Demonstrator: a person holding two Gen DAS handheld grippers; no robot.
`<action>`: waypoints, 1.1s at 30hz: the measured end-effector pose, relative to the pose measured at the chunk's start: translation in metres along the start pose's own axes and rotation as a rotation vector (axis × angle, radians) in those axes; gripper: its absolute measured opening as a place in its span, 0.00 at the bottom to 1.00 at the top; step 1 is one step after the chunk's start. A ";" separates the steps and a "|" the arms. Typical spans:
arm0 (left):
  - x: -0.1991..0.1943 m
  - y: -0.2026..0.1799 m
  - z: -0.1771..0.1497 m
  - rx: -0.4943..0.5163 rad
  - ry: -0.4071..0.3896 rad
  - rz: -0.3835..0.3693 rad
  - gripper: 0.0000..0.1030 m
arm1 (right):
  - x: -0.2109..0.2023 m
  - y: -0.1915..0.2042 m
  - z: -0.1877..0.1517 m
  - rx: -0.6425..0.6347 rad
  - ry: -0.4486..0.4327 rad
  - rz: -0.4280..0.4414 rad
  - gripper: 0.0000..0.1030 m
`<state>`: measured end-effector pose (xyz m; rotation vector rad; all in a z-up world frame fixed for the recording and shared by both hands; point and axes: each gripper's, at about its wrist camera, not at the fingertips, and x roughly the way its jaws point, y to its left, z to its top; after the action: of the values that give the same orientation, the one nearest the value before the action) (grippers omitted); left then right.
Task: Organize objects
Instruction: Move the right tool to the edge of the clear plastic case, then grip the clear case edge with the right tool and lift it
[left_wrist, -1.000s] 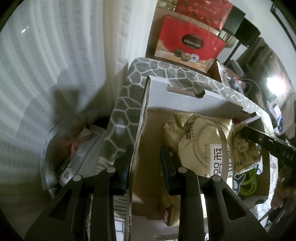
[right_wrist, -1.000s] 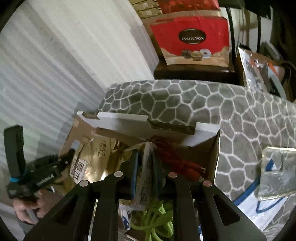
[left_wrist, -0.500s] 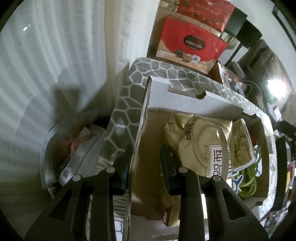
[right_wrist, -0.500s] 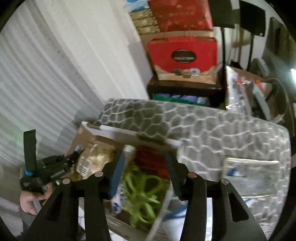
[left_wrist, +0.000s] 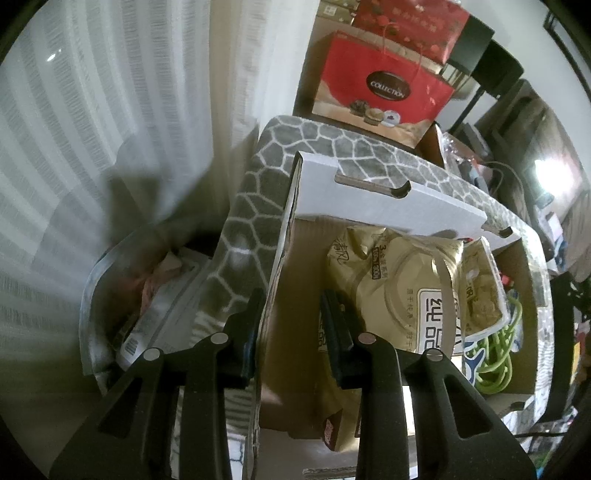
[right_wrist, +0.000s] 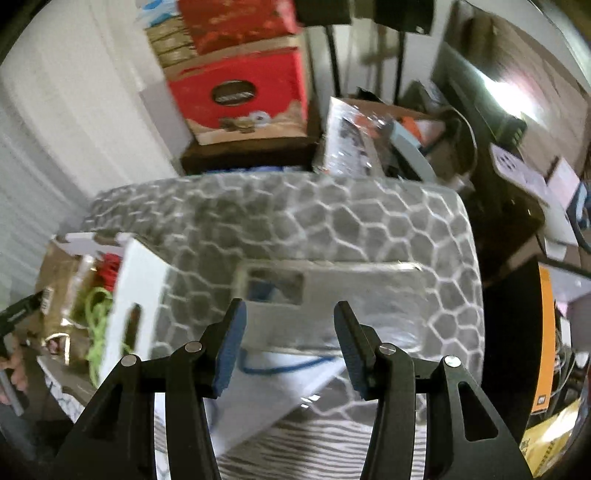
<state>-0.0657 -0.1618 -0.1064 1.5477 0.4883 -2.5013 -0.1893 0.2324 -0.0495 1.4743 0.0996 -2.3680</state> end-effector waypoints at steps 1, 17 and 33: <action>0.000 0.000 0.000 0.002 0.000 0.002 0.27 | 0.002 -0.006 -0.002 0.010 0.003 -0.005 0.49; 0.000 -0.005 -0.002 0.012 0.006 0.026 0.27 | 0.032 -0.085 -0.012 0.168 0.028 -0.136 0.31; -0.002 -0.005 -0.001 0.011 0.008 0.028 0.28 | -0.018 -0.049 0.003 0.099 -0.096 -0.009 0.04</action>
<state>-0.0657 -0.1566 -0.1043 1.5579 0.4520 -2.4817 -0.2007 0.2818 -0.0382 1.4029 -0.0358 -2.4789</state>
